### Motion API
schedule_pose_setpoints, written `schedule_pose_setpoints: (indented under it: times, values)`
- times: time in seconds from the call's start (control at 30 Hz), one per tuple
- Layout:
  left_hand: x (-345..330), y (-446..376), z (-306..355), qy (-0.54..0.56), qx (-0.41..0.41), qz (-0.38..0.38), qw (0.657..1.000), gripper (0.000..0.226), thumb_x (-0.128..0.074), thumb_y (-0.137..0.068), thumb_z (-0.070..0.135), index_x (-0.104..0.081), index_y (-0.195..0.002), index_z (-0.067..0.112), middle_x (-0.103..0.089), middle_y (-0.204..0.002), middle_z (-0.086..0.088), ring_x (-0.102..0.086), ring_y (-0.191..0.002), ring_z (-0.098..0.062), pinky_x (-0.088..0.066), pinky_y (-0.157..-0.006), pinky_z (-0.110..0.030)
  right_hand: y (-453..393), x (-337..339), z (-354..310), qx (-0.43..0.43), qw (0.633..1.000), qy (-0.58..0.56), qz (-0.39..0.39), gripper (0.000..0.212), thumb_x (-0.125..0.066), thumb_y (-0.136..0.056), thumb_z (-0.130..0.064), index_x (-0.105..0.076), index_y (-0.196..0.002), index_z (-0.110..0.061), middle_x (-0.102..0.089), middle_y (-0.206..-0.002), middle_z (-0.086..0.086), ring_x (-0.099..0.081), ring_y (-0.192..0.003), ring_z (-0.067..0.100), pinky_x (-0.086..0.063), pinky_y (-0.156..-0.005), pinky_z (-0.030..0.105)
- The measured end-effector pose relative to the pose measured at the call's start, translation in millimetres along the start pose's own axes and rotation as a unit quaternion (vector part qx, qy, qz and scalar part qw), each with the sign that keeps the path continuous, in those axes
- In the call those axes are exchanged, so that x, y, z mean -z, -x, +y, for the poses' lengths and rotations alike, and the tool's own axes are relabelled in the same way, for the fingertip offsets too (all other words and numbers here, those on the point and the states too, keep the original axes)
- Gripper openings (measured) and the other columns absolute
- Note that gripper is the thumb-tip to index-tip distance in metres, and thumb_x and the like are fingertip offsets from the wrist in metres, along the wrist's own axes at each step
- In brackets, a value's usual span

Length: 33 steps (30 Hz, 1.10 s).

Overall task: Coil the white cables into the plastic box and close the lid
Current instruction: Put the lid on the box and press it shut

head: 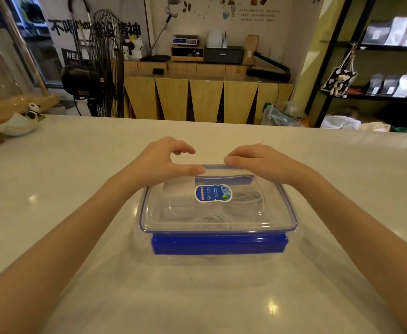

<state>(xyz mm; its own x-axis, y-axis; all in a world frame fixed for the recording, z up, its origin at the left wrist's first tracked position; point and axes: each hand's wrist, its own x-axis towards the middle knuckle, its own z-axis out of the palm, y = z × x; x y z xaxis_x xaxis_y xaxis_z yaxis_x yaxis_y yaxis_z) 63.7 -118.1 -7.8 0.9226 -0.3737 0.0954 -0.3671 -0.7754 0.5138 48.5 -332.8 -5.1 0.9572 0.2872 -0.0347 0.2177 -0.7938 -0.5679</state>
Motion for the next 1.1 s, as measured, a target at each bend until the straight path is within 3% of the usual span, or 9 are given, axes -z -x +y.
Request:
schedule_pose_setpoints:
  times: [0.1, 0.2, 0.27, 0.37, 0.5, 0.57, 0.8, 1.1]
  values:
    - [-1.7, -3.4, -1.3, 0.083, 0.119, -0.114, 0.983, 0.052, -0.057, -0.074, 0.054, -0.061, -0.110, 0.017, -0.063, -0.114, -0.006, -0.058, -0.101, -0.023, -0.047, -0.088, -0.037, -4.4, -1.4, 0.0, -0.058, 0.996, -0.030, -0.055, 0.046, -0.036, -0.089, -0.051, -0.060, -0.113, -0.018, -0.062, -0.107, 0.001, -0.058, -0.099, 0.021, -0.046, -0.076, 0.027]
    - [-1.3, -4.5, -1.8, 0.116, 0.159, -0.114, 0.974, 0.040, -0.058, -0.072, 0.055, -0.067, -0.085, 0.018, -0.069, -0.092, -0.006, -0.065, -0.084, -0.025, -0.051, -0.076, -0.034, -6.3, -0.9, 1.9, -0.067, 0.995, -0.032, -0.063, 0.047, -0.036, -0.089, -0.052, -0.064, -0.102, -0.017, -0.065, -0.098, 0.002, -0.062, -0.087, 0.020, -0.050, -0.069, 0.023]
    - [-1.6, -3.9, -1.8, 0.125, 0.163, -0.110, 0.972, 0.037, -0.059, -0.072, 0.054, -0.067, -0.081, 0.019, -0.068, -0.087, -0.004, -0.066, -0.081, -0.024, -0.052, -0.073, -0.032, -5.8, -1.4, 2.9, -0.063, 0.995, -0.039, -0.059, 0.047, -0.037, -0.089, -0.052, -0.065, -0.098, -0.016, -0.065, -0.091, 0.001, -0.062, -0.082, 0.018, -0.050, -0.066, 0.022]
    - [-3.1, -1.9, -1.7, 0.143, 0.129, -0.077, 0.978, 0.040, -0.064, -0.072, 0.048, -0.067, -0.093, 0.015, -0.068, -0.091, -0.004, -0.064, -0.085, -0.021, -0.052, -0.075, -0.033, -5.0, -2.4, 3.5, -0.041, 0.998, -0.031, -0.034, 0.046, -0.038, -0.088, -0.050, -0.064, -0.101, -0.015, -0.065, -0.093, 0.000, -0.060, -0.085, 0.017, -0.047, -0.066, 0.021]
    - [-2.6, 0.7, -1.2, 0.168, 0.048, 0.033, 0.984, 0.027, -0.071, -0.071, 0.034, -0.067, -0.092, 0.019, -0.065, -0.086, 0.004, -0.061, -0.083, -0.013, -0.052, -0.068, -0.024, -3.8, -3.3, 3.6, 0.018, 0.999, -0.030, 0.017, 0.034, -0.043, -0.089, -0.044, -0.061, -0.104, -0.020, -0.064, -0.095, -0.004, -0.057, -0.090, 0.014, -0.046, -0.073, 0.025]
    - [-1.4, 1.4, -0.8, 0.172, 0.035, 0.043, 0.984, 0.023, -0.071, -0.071, 0.031, -0.069, -0.090, 0.019, -0.064, -0.083, 0.007, -0.061, -0.082, -0.012, -0.052, -0.067, -0.024, -3.0, -3.2, 3.0, 0.027, 0.999, -0.029, 0.037, 0.029, -0.046, -0.088, -0.043, -0.064, -0.093, -0.021, -0.062, -0.085, -0.005, -0.056, -0.084, 0.014, -0.045, -0.069, 0.026]
    - [-2.8, 0.1, -1.9, 0.164, 0.014, 0.070, 0.984, 0.017, -0.073, -0.069, 0.030, -0.071, -0.081, 0.019, -0.063, -0.079, 0.008, -0.060, -0.077, -0.011, -0.050, -0.063, -0.023, -1.6, -2.3, -0.2, 0.067, 0.992, -0.019, 0.103, 0.031, -0.052, -0.087, -0.034, -0.072, -0.084, -0.010, -0.062, -0.081, 0.005, -0.058, -0.078, 0.020, -0.047, -0.067, 0.034]
    - [-1.6, 1.9, -4.0, 0.143, -0.008, 0.076, 0.987, 0.019, -0.070, -0.072, 0.031, -0.072, -0.086, 0.018, -0.063, -0.082, 0.007, -0.058, -0.078, -0.010, -0.049, -0.062, -0.020, 0.5, -3.4, 0.3, 0.056, 0.993, -0.011, 0.099, 0.031, -0.050, -0.088, -0.034, -0.071, -0.089, -0.012, -0.067, -0.084, 0.008, -0.059, -0.078, 0.020, -0.046, -0.069, 0.035]
